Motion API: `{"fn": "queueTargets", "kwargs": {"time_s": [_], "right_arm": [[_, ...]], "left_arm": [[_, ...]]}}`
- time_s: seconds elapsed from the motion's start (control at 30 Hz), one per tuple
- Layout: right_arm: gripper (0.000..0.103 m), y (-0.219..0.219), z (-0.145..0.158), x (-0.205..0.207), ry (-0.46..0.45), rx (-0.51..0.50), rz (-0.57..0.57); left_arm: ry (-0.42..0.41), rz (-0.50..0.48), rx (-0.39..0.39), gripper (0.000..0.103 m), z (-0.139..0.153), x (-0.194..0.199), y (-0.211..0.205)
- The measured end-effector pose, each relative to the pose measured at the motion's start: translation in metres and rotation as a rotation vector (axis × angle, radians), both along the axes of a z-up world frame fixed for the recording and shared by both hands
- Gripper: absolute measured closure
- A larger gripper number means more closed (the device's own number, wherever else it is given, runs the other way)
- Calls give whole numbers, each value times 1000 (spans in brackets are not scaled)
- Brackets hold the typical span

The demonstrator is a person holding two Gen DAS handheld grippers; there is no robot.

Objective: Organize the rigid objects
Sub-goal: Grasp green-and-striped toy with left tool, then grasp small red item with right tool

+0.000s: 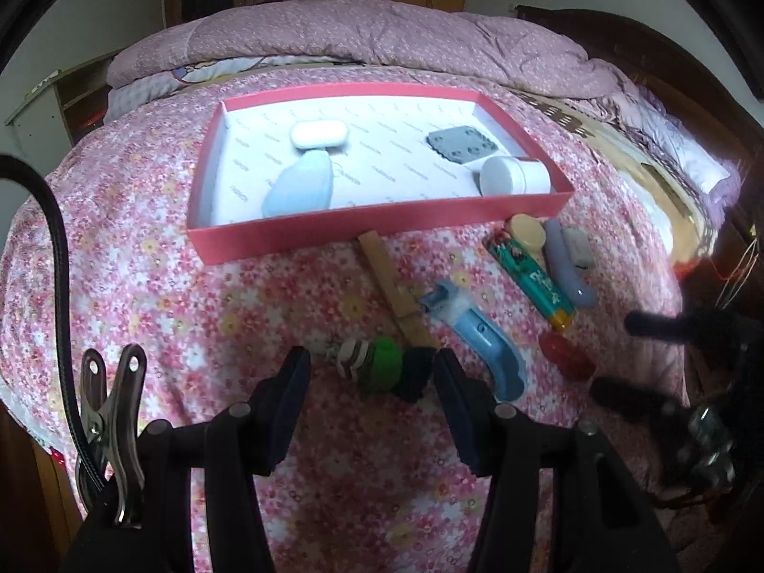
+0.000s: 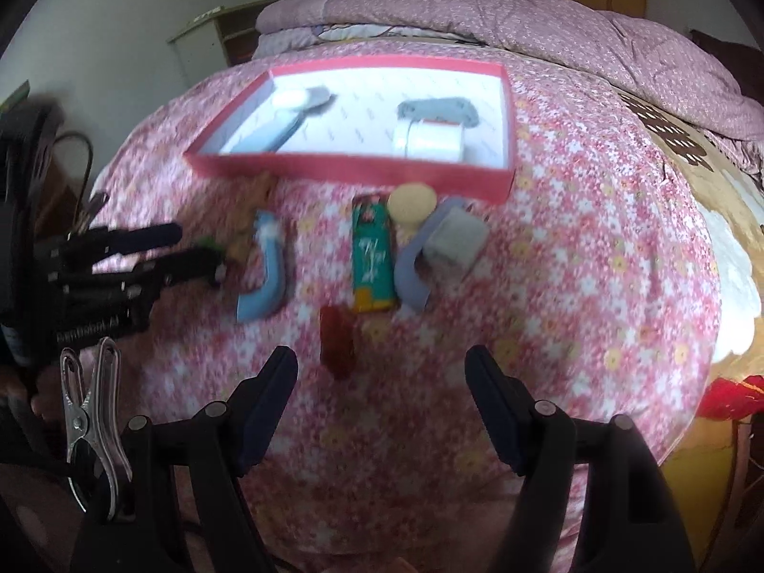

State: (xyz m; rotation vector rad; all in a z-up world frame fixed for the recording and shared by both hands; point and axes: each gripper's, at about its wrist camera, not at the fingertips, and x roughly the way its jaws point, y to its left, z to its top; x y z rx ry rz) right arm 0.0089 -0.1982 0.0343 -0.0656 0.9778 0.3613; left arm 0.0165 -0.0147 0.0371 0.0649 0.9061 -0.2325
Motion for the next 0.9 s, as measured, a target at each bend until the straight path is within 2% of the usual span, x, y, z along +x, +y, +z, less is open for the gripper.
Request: {"fn": "queueTargets", "kwargs": {"time_s": [0.17, 0.27, 0.4, 0.43, 0.53, 0.6, 0.77, 0.9], "right_arm": [[29, 0, -14, 3, 26, -12, -14], [26, 1, -15, 0, 4, -9, -10], [15, 5, -19, -4, -22, -6, 13], [13, 7, -19, -5, -27, -12, 18], [10, 11, -20, -5, -32, -27, 27], [9, 11, -20, -5, -37, -25, 25], [9, 14, -22, -8, -55, -50, 27], [0, 18, -27, -10, -58, -69, 58]], "left_arm": [[10, -19, 22, 46, -11, -1, -6], [-6, -16, 48, 46, -15, 0, -9], [-39, -3, 91, 46, -20, 2, -11], [-46, 1, 98, 43, -20, 3, -12], [-63, 9, 93, 42, -21, 2, -10], [-63, 5, 94, 52, -20, 0, -9], [-73, 16, 91, 52, -12, -6, -5], [-54, 39, 55, 52, -11, -10, 7]]}}
